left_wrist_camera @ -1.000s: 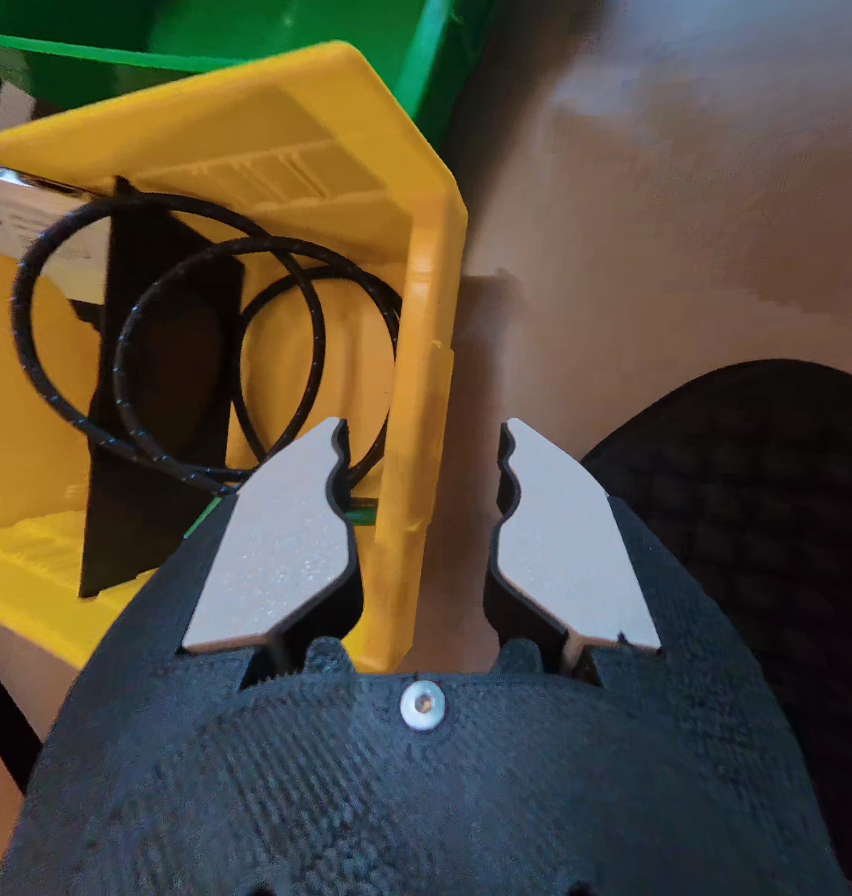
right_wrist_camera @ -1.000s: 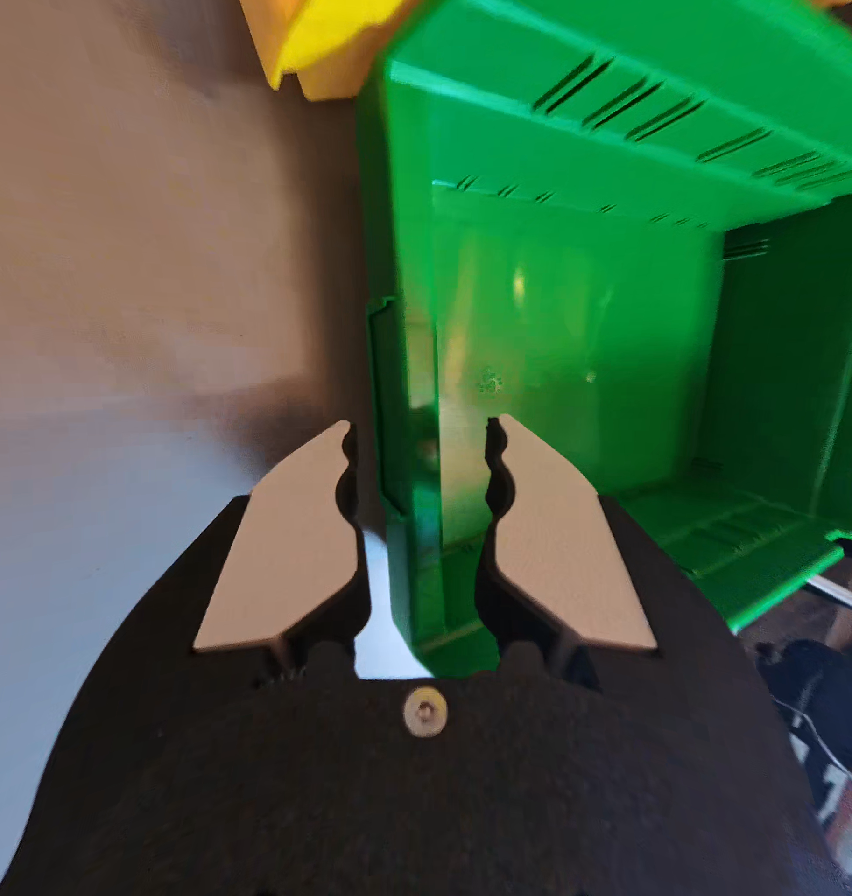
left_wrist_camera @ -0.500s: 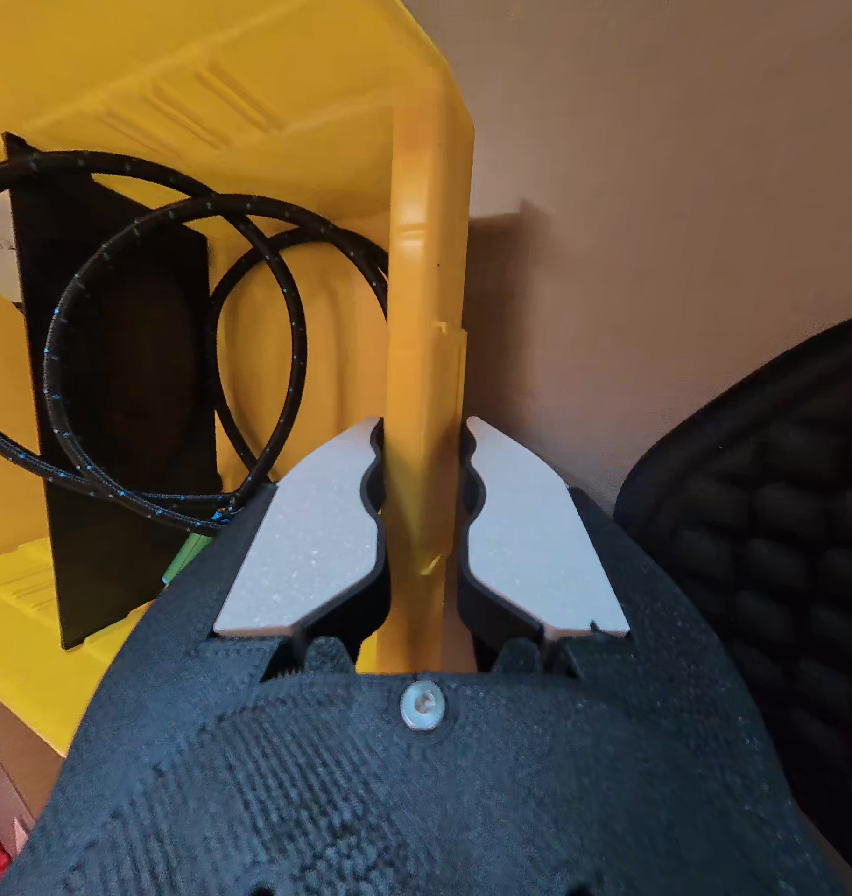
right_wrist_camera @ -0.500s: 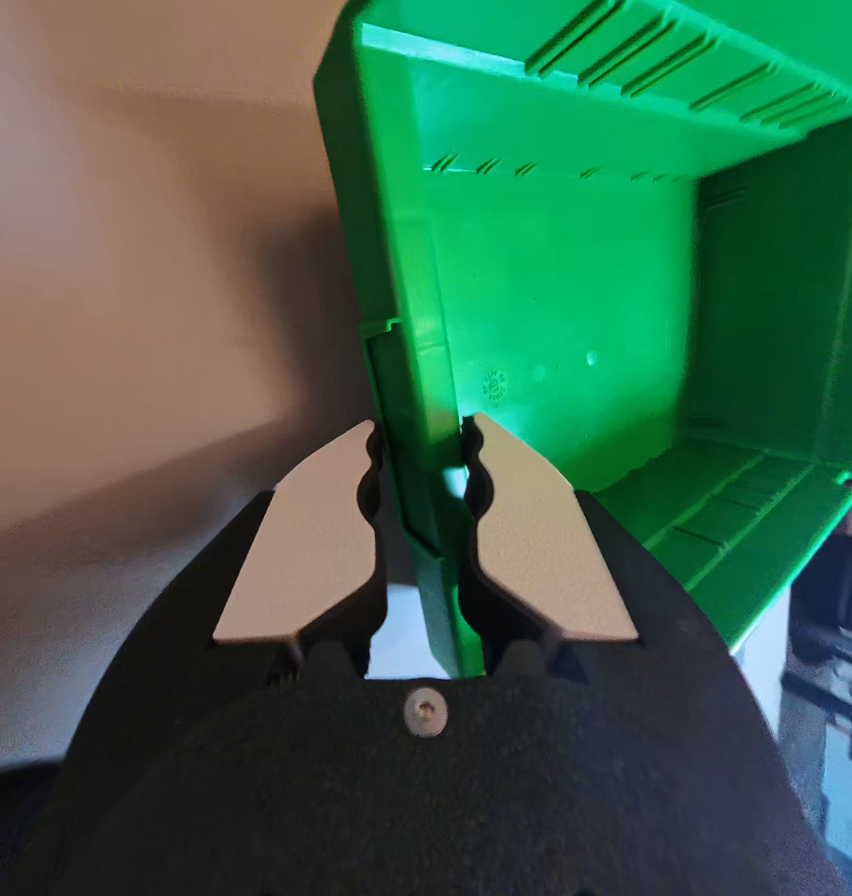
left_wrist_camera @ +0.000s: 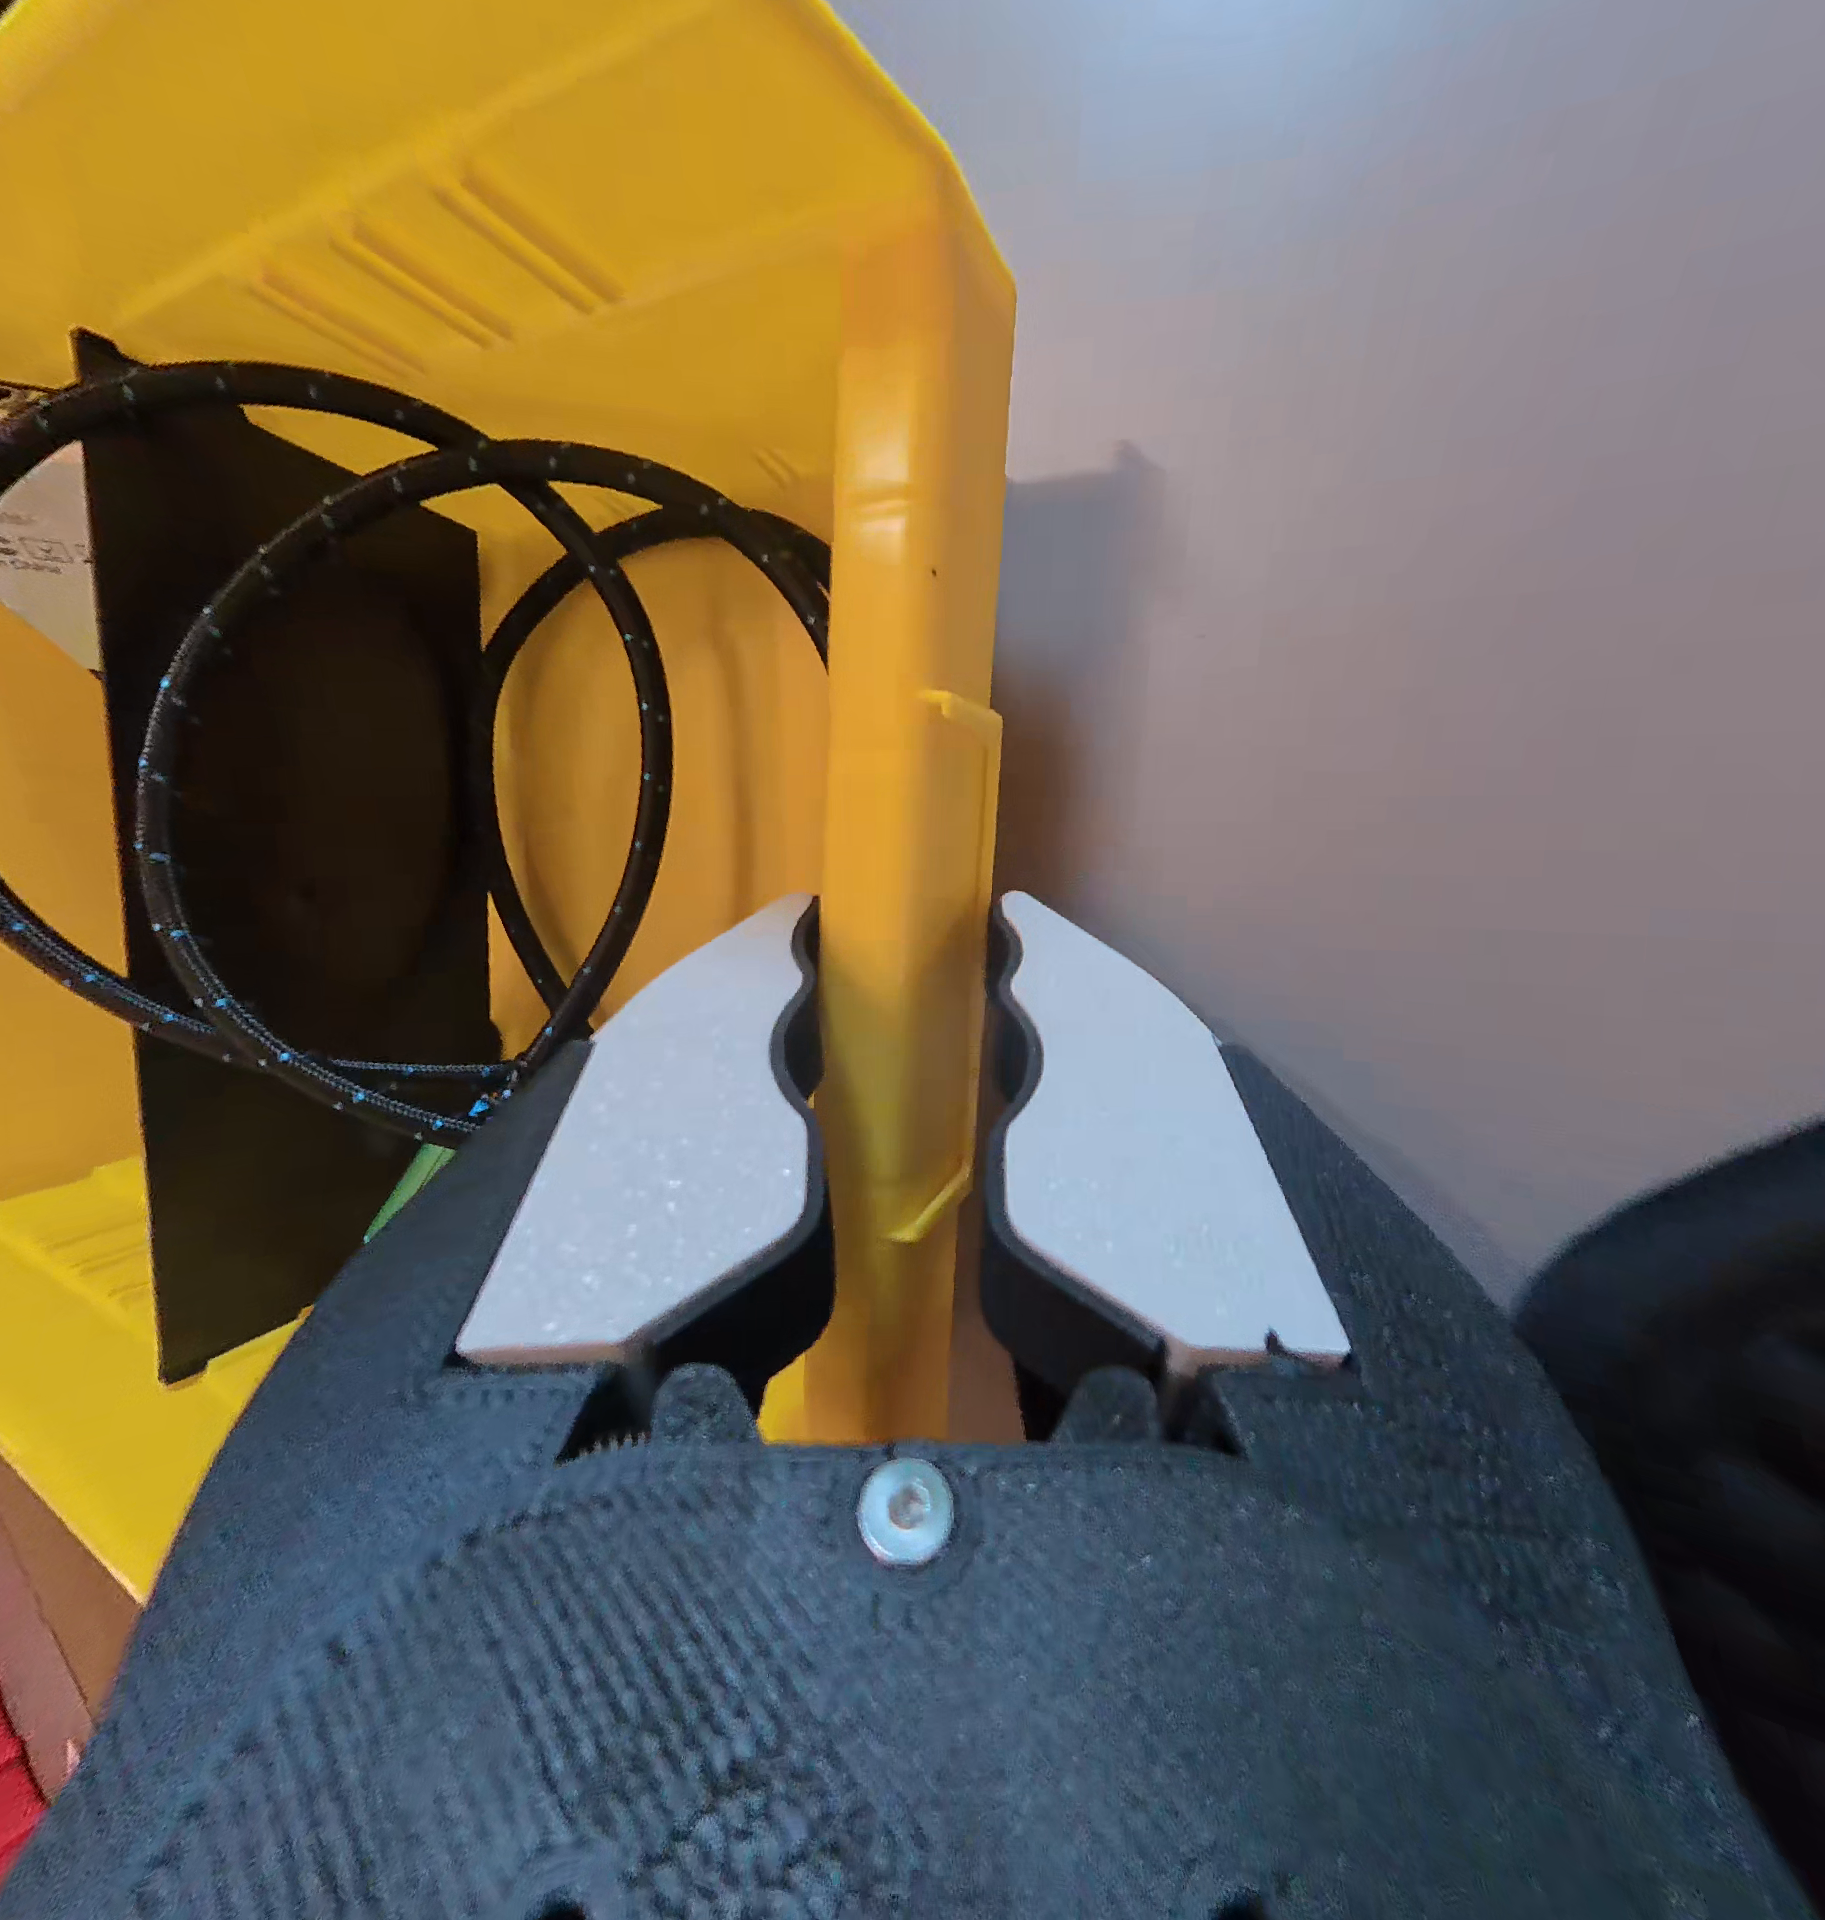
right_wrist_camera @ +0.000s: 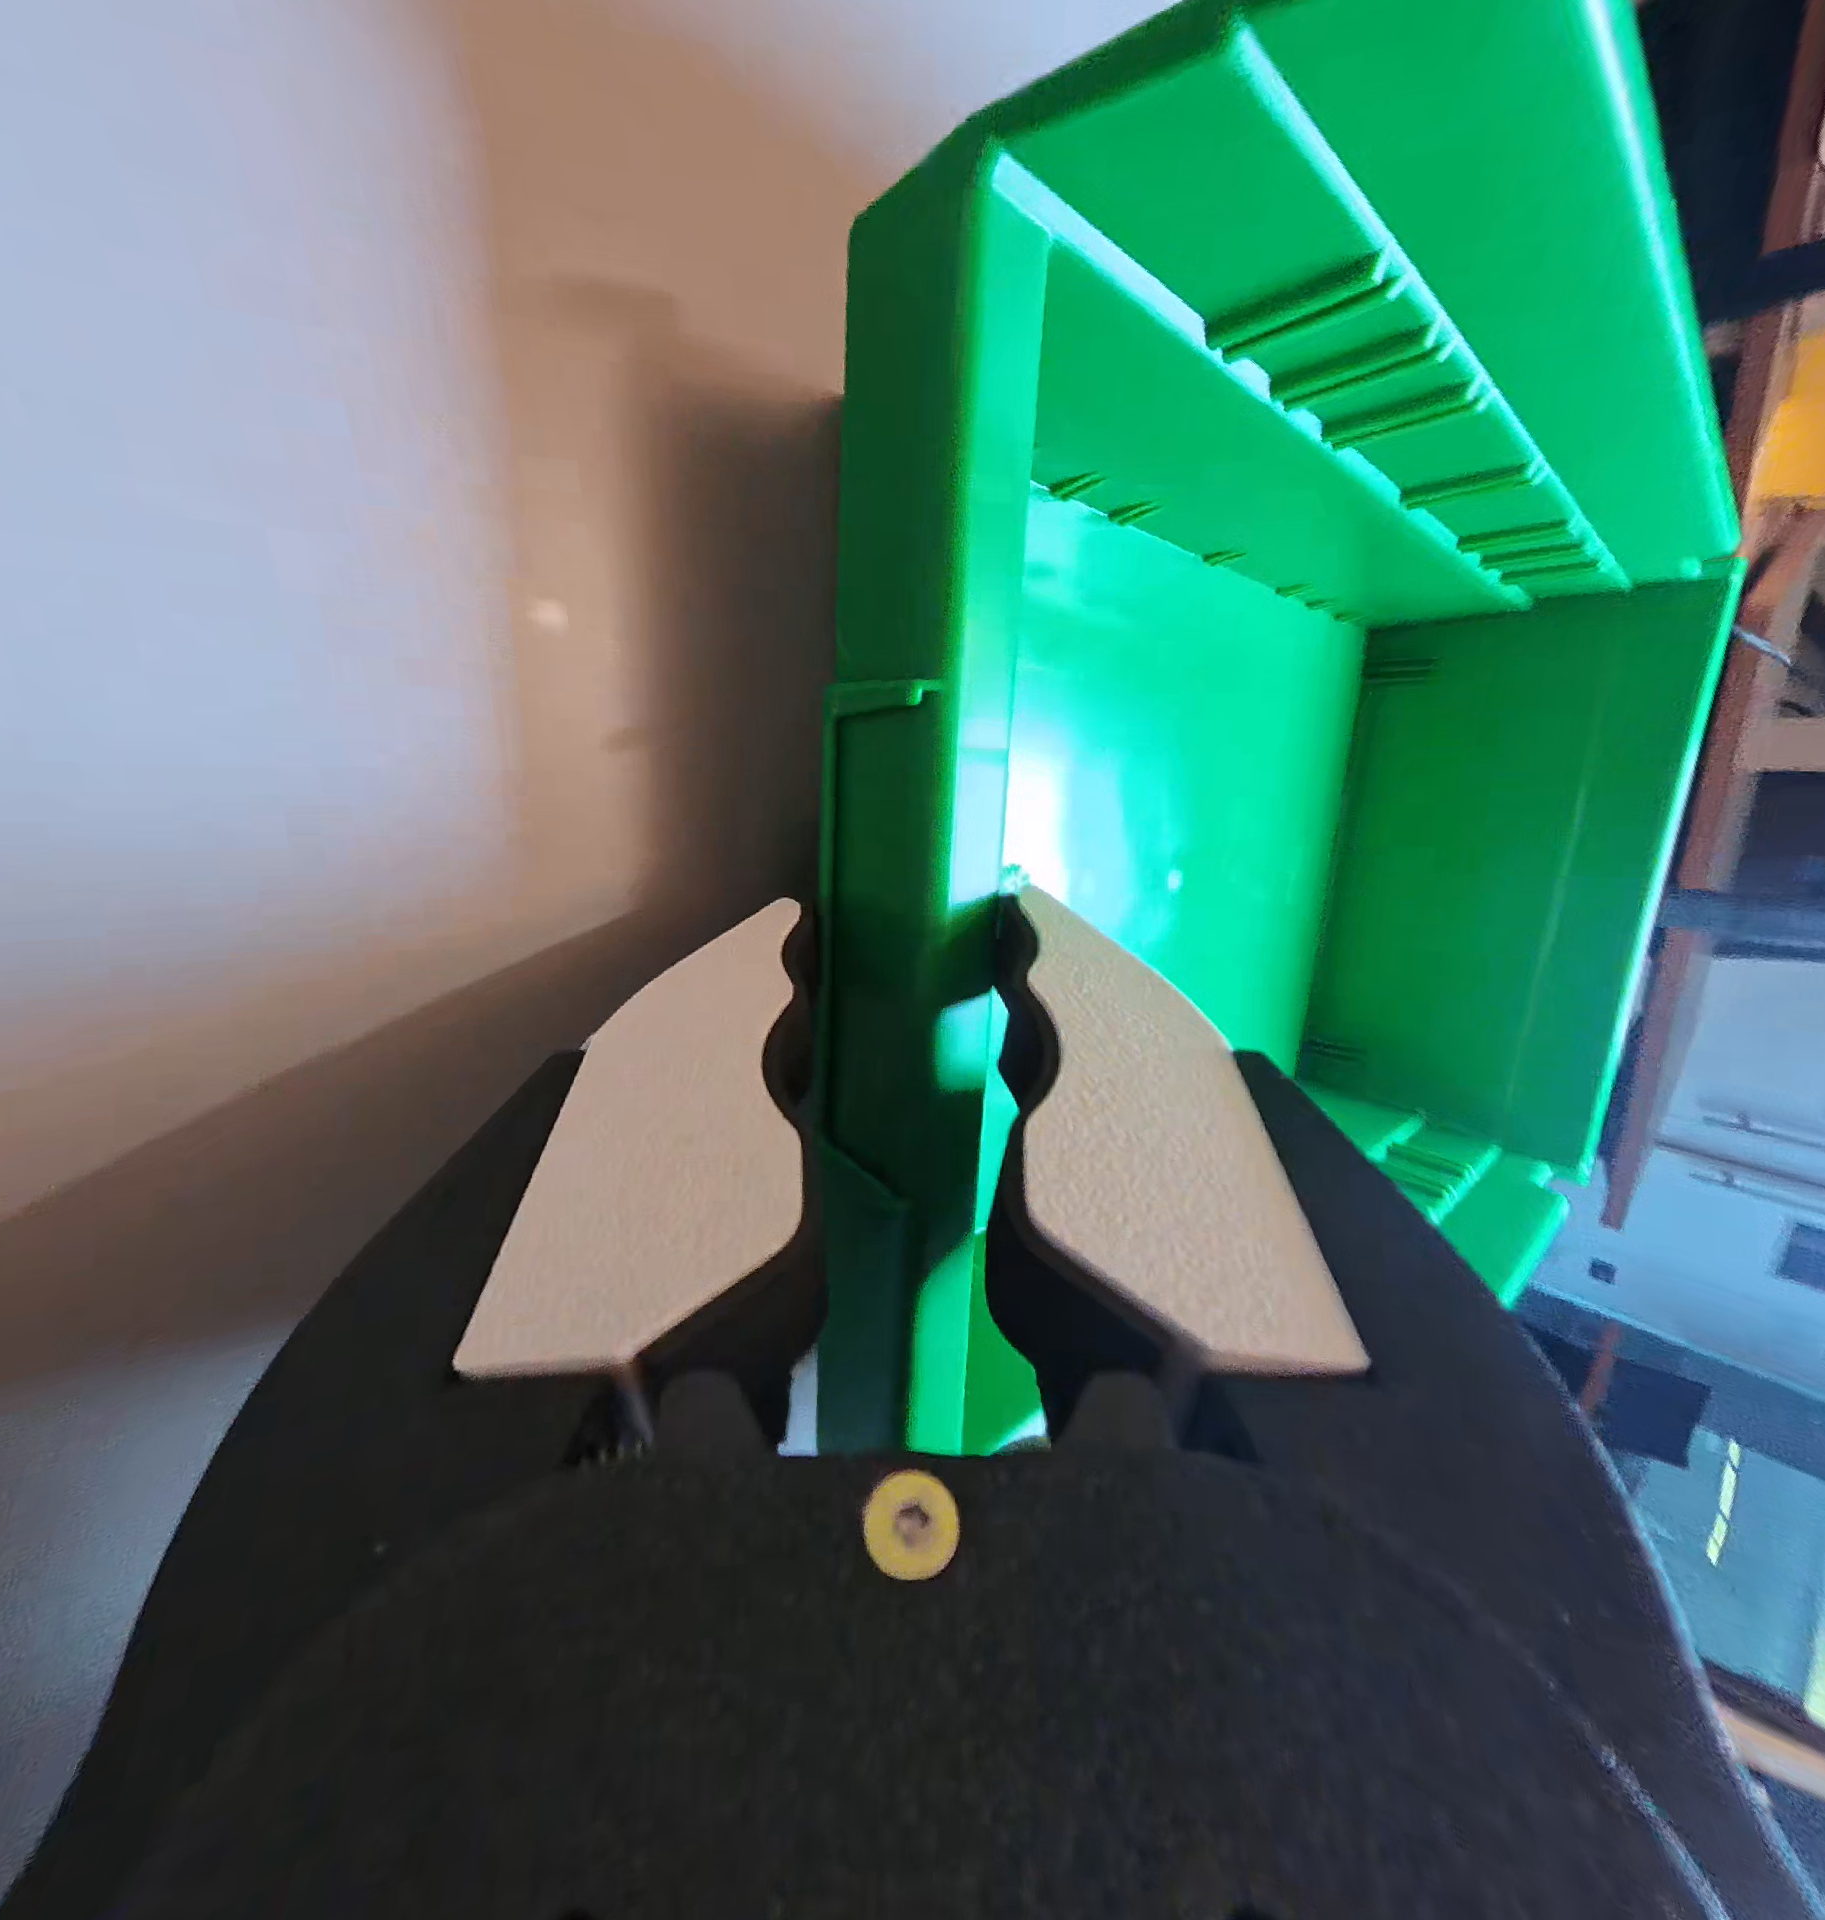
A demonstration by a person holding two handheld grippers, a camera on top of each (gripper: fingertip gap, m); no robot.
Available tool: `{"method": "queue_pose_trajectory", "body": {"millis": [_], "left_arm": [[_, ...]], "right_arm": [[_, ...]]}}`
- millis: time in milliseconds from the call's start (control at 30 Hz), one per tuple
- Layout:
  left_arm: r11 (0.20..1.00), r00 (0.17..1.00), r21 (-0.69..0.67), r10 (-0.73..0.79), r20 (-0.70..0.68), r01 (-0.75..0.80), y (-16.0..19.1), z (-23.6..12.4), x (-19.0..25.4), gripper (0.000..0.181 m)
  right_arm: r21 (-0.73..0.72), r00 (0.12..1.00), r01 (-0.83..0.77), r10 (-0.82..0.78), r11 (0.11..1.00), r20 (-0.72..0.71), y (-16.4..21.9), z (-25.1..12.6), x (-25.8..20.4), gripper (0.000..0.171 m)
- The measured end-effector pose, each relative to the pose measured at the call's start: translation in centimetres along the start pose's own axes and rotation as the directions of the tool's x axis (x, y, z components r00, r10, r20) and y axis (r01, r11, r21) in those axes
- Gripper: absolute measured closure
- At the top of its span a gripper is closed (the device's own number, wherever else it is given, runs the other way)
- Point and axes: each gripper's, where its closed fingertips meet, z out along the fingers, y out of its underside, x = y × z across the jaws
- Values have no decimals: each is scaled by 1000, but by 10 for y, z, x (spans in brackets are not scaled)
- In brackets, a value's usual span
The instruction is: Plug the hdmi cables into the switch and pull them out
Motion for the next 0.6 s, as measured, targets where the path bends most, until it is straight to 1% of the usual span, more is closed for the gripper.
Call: {"method": "queue_pose_trajectory", "body": {"millis": [33,67,133,200,267,333,400,433,500,533,600], "left_arm": [[1000,1000,2,-4,15,4,-1,4,-5,152],[1000,999,6,-7,31,7,-2,7,-11,152],[1000,998,18,-8,61,7,-3,14,-21,151],[1000,997,31,-7,77,5,-4,19,-29,151],[999,996,40,-8,89,4,-5,23,-37,151],[998,993,63,-32,117,25,-6,26,-46,148],[994,989,98,-59,137,46,-5,25,-52,141],[990,989,123,-84,123,68,-5,20,-52,140],[965,986,232,-147,82,124,-16,0,-53,140],[943,980,295,-184,69,156,-23,-14,-59,141],[896,962,386,-266,68,220,-34,-43,-85,141]], "right_arm": [[-19,1000,-16,15,1000,-23,2,2,8,136],[-8,998,-50,49,999,-40,-3,0,15,133],[116,986,-166,168,979,-7,-38,-18,21,128],[285,961,-270,273,920,31,-88,-44,30,129],[427,934,-344,351,836,66,-134,-68,40,131],[527,905,-402,413,748,105,-169,-84,48,131],[581,874,-445,471,681,117,-190,-87,58,133],[596,859,-465,496,655,124,-195,-84,62,134],[616,825,-506,548,604,139,-201,-74,71,136],[622,803,-532,575,575,156,-202,-67,75,137],[630,754,-590,624,505,206,-204,-53,84,139]]}}
